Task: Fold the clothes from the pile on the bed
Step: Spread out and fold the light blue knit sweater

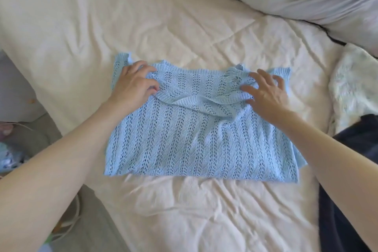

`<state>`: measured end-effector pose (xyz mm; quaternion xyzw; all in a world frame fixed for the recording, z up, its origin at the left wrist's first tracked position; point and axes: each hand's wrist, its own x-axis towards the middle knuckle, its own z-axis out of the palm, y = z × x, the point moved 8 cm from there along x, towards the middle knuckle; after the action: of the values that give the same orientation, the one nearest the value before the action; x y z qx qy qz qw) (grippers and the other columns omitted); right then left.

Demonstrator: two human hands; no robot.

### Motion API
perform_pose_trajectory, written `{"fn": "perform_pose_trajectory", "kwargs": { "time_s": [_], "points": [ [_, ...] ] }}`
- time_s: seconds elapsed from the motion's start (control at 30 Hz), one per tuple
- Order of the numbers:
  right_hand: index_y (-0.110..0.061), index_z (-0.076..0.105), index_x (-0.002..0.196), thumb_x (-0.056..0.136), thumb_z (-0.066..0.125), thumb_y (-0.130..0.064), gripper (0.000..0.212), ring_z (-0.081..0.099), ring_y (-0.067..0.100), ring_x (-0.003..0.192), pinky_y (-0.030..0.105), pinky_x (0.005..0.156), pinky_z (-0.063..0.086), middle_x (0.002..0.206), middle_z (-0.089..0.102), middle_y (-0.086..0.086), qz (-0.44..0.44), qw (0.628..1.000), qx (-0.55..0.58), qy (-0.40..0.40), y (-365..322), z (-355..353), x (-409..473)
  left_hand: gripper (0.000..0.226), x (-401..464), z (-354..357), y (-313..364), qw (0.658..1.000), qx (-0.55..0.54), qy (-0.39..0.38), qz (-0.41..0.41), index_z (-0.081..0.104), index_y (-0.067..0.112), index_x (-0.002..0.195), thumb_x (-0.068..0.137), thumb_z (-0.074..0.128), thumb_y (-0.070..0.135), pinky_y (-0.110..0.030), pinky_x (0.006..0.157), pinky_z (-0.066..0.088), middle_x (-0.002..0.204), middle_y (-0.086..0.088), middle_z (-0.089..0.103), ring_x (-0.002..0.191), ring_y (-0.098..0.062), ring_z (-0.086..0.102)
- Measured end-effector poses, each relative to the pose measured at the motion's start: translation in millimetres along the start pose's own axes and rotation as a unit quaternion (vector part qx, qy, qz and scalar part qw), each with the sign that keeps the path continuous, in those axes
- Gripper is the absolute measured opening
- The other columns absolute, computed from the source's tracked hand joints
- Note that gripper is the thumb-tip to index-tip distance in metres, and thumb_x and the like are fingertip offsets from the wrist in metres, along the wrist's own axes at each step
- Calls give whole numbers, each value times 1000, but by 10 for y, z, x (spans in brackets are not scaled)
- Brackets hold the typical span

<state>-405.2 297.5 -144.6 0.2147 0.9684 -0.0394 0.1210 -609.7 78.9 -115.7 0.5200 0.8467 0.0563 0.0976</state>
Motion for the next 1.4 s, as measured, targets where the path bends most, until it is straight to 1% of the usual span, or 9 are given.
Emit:
{"fn": "perform_pose_trajectory", "kwargs": {
  "time_s": [0.07,0.23,0.4,0.5,0.57,0.67,0.87,1.1,1.4],
  "points": [
    [-17,69,114,90,61,-18,25,35,28,135,48,109,22,138,51,10,21,997,40,69,78,-94,-4,14,52,-16,2,1000,-2,10,17,72,10,96,83,68,11,-46,103,23,134,-11,53,130,-34,37],
    [-3,67,106,95,50,-17,24,44,30,121,43,96,31,118,61,13,166,953,212,139,393,-254,57,64,44,303,-14,987,26,-152,35,36,35,142,86,64,20,-43,113,4,158,4,14,144,-20,7],
    [-2,65,105,96,47,-23,29,47,32,118,43,99,36,122,59,15,273,904,301,132,608,-252,104,22,79,-10,66,998,6,49,30,70,8,108,88,64,15,-45,100,29,116,-13,65,113,-32,56],
    [-2,63,107,96,45,-24,30,50,31,115,41,98,37,120,60,14,309,882,325,146,682,-224,81,19,209,-238,-84,981,-74,152,-96,69,6,105,93,56,14,-41,88,40,97,-14,70,92,-33,61],
    [-6,61,113,97,44,-24,29,51,29,116,38,98,38,124,59,12,331,858,362,151,716,-198,50,23,293,-326,-214,957,-115,189,-187,65,10,112,94,54,18,-40,89,40,107,-13,65,103,-33,56],
    [-10,54,126,99,41,-25,33,49,27,120,35,100,37,133,53,11,359,830,402,146,715,-128,-151,42,291,-245,-314,940,-153,155,-263,48,13,132,92,56,19,-40,97,34,128,-13,50,121,-31,43],
    [-11,56,126,94,48,-19,33,44,30,121,35,98,28,132,50,13,383,873,275,123,477,146,-1276,43,-742,18,-78,953,-115,127,-251,52,4,129,87,62,11,-45,101,31,133,-20,48,125,-37,42],
    [-11,58,112,91,55,-33,31,42,32,116,46,97,30,117,55,13,492,821,282,62,646,601,-1805,35,-1924,453,-212,874,-191,102,-434,54,-6,114,95,52,23,-44,90,37,111,-25,56,108,-38,49],
    [-10,56,109,95,46,-29,26,53,31,104,32,82,36,108,62,12,566,735,345,147,893,583,-2124,27,-2047,408,-579,801,-237,147,-529,53,-9,109,99,41,13,-37,83,35,108,-30,58,100,-40,53]
  ]
}}
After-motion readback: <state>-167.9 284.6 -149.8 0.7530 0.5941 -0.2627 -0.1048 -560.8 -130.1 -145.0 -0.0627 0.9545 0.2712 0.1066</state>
